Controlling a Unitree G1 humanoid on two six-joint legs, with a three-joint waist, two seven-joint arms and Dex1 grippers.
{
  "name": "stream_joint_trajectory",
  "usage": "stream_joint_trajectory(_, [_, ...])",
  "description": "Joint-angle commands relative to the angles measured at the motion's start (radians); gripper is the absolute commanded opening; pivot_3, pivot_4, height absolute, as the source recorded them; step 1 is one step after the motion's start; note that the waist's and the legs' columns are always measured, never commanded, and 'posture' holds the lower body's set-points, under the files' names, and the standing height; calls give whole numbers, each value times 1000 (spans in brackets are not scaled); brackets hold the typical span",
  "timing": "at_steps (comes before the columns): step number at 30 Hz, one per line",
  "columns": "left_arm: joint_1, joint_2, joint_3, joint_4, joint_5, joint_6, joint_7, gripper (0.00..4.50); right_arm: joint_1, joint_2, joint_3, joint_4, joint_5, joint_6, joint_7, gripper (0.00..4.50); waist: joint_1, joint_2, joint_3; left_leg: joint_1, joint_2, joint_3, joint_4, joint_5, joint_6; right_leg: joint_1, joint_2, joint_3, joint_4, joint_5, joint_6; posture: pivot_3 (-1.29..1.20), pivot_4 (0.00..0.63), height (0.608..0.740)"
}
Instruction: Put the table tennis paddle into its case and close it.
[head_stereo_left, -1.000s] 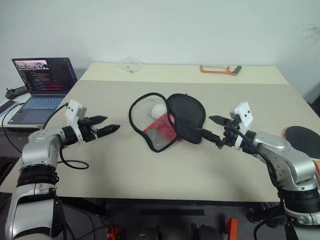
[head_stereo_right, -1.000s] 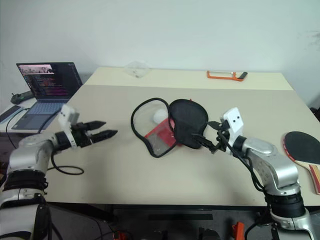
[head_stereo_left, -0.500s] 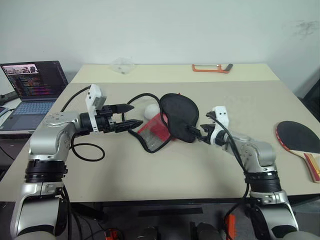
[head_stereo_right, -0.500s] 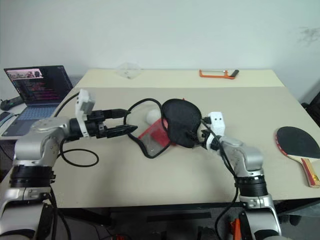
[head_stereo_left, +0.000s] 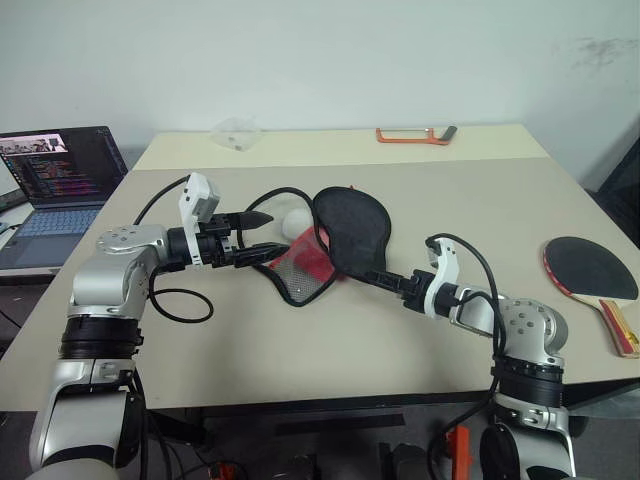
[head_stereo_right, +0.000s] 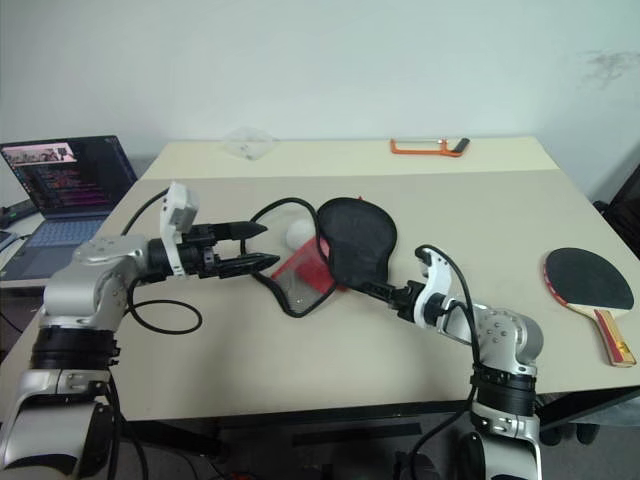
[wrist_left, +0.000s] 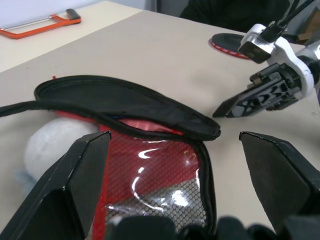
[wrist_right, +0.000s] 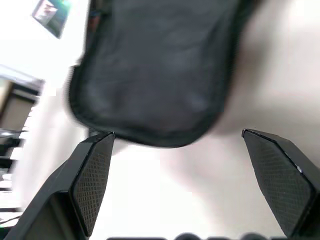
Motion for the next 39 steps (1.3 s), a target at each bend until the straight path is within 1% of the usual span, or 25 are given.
stream_joint_trajectory(1, [-27, 4, 7, -4, 4, -19, -3, 4493, -28, 33, -47, 1, 28, -4, -35, 4500, 0, 0, 0, 0, 0, 0, 0, 0, 0, 0, 0, 0, 1, 0, 0, 0, 150, 740])
stream_joint_trajectory(7, [-25, 3, 7, -17, 5, -9, -3, 4493, -47, 65, -32, 58, 0, -58, -60, 4500, -3, 0, 0, 3, 0, 2, 0, 0, 1, -1, 0, 2, 5, 0, 0, 0, 150, 740])
stream_joint_trajectory(13, [-5, 8, 12, -53, -14, 11, -21, 4493, -84, 130, -59, 97, 22, -90, -97, 4500, -7, 0, 0, 5, 0, 3, 0, -1, 2, 0, 0, 4, 7, 0, 0, 0, 150, 740])
stream_joint_trajectory(19, [10, 16, 12, -74, -12, 21, -26, 4493, -105, 147, -51, 115, 15, -141, -109, 4500, -7, 0, 0, 5, 0, 3, 0, -1, 2, 0, 0, 4, 6, 0, 0, 0, 150, 740])
stream_joint_trajectory(22, [21, 20, 16, -88, -11, 28, -21, 4500, -104, 123, -17, 119, -14, -187, -99, 3894, -7, 0, 0, 5, 0, 3, 0, -1, 2, 0, 0, 4, 6, 0, 0, 0, 150, 740])
stream_joint_trajectory(29, [37, 16, 13, -121, -15, 41, -10, 4500, -96, 51, 70, 127, -88, -283, -68, 1524, -7, 0, 0, 6, 0, 4, 0, -1, 3, 0, 0, 4, 6, 0, 0, 0, 150, 740])
stream_joint_trajectory(33, [38, 16, 11, -145, -23, 53, -16, 4500, -75, -4, 120, 91, -121, -299, -48, 110, -7, 0, 0, 6, 0, 4, 0, -1, 2, 0, 0, 4, 6, 0, 0, 0, 150, 740])
stream_joint_trajectory(34, [40, 19, 11, -152, -25, 56, -20, 4500, -63, -27, 136, 73, -132, -300, -39, 47, -7, 0, 0, 6, 0, 4, 0, -1, 2, 0, 0, 4, 6, 0, 0, 0, 150, 740])
stream_joint_trajectory(39, [48, 27, 11, -168, -28, 64, -27, 4500, -16, -105, 168, -6, -140, -270, -18, 47, -6, 0, 0, 6, 0, 4, 0, -1, 3, 0, 0, 4, 5, 0, 0, 0, 150, 740])
